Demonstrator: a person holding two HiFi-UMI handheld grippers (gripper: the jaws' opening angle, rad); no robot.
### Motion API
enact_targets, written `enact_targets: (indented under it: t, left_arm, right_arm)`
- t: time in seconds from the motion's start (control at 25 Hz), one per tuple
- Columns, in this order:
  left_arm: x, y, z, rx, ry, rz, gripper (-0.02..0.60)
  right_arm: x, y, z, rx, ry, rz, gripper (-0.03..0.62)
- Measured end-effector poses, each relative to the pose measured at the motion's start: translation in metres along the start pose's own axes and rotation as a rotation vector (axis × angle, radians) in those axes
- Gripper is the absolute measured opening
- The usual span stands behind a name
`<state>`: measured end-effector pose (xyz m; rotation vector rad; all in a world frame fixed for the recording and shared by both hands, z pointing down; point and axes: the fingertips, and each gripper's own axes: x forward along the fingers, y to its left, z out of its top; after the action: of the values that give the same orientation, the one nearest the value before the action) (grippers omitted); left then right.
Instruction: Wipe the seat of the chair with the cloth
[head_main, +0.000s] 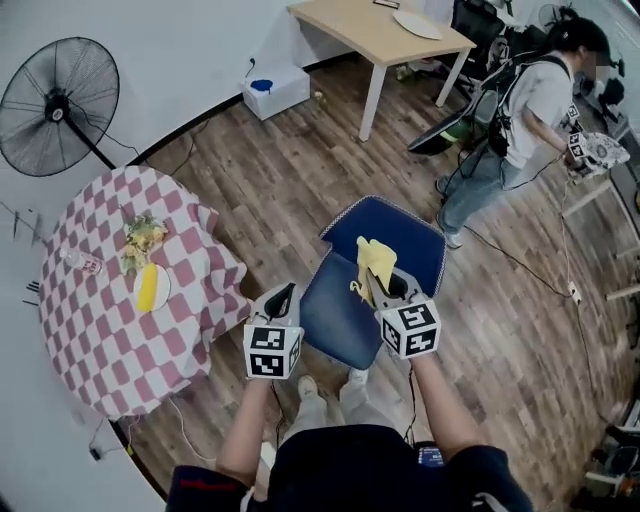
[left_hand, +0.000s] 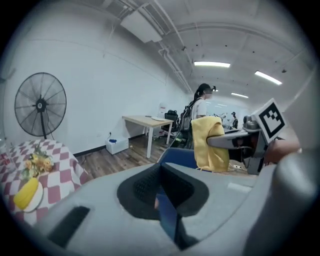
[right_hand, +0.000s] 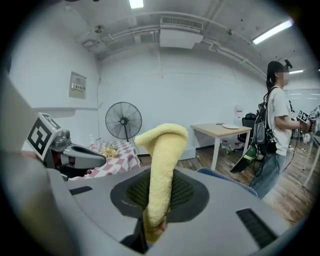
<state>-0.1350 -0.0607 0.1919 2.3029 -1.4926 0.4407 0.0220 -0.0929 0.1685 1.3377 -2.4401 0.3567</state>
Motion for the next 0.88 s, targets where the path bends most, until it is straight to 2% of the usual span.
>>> enact_targets:
  t: [0.16,0.32,0.6,0.88]
  left_arm:
    - [-0.036,-0.008,0.06,0.051,-0.121,0.017,0.017]
    - [-0.073,-0.021,0.1,0.109,-0.208,0.028,0.017]
    - [-0.112,-0.047,0.149,0.179,-0.324,0.009,0.017]
    - [-0.148,-0.061,0.185,0.282,-0.433,0.052,0.018]
  right_arm:
    - [-0.029,0.015,0.052,-0.052,-0.101,0.012,0.048]
    - [-0.061,0.023,0.091,-0.114,-0.175,0.003,0.048]
    - [-0.108,0.026,0.134,-0.163,-0.274,-0.029,0.048]
    - [-0.144,0.028,0.16,-0.176,-0.356,-0.049,0.048]
